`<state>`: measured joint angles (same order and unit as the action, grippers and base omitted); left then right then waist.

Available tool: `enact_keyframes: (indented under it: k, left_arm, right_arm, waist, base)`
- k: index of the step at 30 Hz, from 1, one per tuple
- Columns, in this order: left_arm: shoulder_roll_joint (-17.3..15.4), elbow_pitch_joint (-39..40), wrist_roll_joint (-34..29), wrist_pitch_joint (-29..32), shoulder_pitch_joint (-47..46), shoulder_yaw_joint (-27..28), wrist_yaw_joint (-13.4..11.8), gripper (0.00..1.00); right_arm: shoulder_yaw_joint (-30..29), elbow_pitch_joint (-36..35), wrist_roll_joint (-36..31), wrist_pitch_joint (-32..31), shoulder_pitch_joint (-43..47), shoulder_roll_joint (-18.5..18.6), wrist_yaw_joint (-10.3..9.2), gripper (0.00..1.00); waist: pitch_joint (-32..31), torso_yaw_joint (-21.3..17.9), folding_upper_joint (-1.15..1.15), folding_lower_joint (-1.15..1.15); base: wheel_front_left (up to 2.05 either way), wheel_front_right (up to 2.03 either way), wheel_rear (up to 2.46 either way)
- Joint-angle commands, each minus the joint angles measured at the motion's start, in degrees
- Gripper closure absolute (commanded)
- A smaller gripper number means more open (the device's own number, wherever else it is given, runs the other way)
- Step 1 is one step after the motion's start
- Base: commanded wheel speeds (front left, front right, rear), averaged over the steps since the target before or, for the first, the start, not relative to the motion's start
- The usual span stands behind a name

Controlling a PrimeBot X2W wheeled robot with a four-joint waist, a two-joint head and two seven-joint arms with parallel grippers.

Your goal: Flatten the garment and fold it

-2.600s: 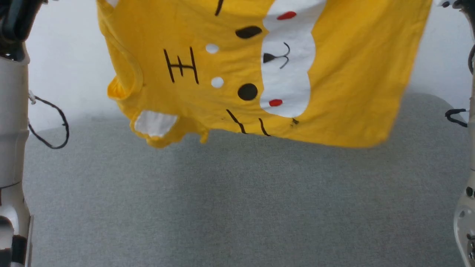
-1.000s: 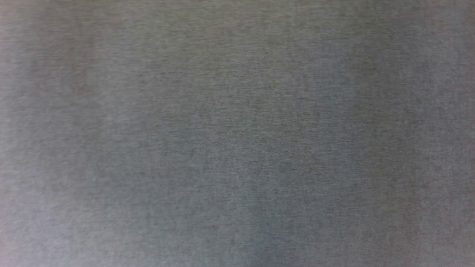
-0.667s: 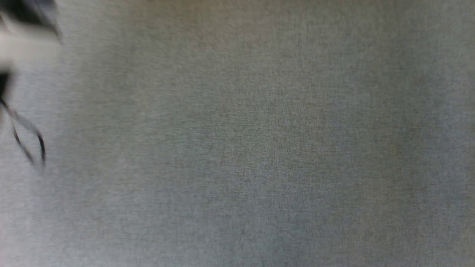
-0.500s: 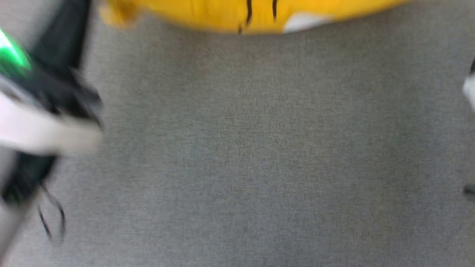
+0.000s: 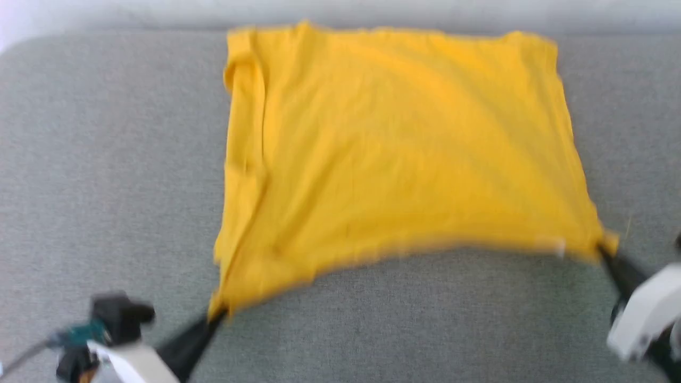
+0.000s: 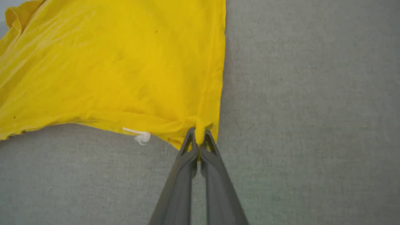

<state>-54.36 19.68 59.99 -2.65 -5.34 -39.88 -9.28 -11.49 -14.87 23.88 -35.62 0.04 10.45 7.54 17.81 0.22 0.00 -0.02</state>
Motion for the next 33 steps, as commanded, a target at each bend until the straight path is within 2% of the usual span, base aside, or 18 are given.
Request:
enact_keyframes:
  k: [1, 9, 15, 18, 27, 33]
  left_arm:
    - [-1.01, -0.67, -0.22, 1.51, 1.66, -1.35, -0.76, 1.00]
    - [0.87, -1.23, 6.30, 6.32, 10.09, -6.17, -3.68, 1.00]
    - [-0.22, -1.69, 9.88, 8.59, 15.39, -8.43, -4.73, 1.00]
    - [-0.99, -1.97, 10.94, 8.83, 17.11, -8.81, -4.91, 1.00]
    - [-2.63, -0.18, 13.85, 9.18, 19.98, -8.77, -4.77, 1.00]
    - [-2.85, 1.43, 12.62, 6.44, 18.92, -6.82, -5.20, 1.00]
  right_arm:
    - [0.09, 0.71, 0.65, -0.76, 2.32, -0.15, -0.05, 1.00]
    - [0.38, 3.66, 4.19, -5.07, 14.96, -0.08, -0.05, 1.00]
    - [1.84, 3.74, 8.82, -12.38, 23.51, 2.49, -0.05, 1.00]
    - [1.81, 3.12, 10.25, -13.94, 26.39, 3.67, -0.05, 1.00]
    - [0.49, 1.89, 12.71, -16.57, 30.22, 3.99, -0.05, 1.00]
    - [-0.13, 0.71, 12.75, -13.37, 28.82, 3.65, -0.05, 1.00]
  waist:
    - [-4.28, 0.25, 0.00, 0.02]
    - [-9.97, -0.45, 0.00, 0.02]
    - [-13.15, -0.61, 0.00, 0.02]
    - [-13.97, -0.50, 0.00, 0.02]
    - [-15.18, -0.07, 0.00, 0.02]
    - [-15.13, 0.00, 0.00, 0.02]
  base:
    - [0.00, 0.00, 0.00]
    - [0.00, 0.00, 0.00]
    - [0.00, 0.00, 0.00]
    - [0.00, 0.00, 0.00]
    - [0.00, 0.00, 0.00]
    - [0.00, 0.00, 0.00]
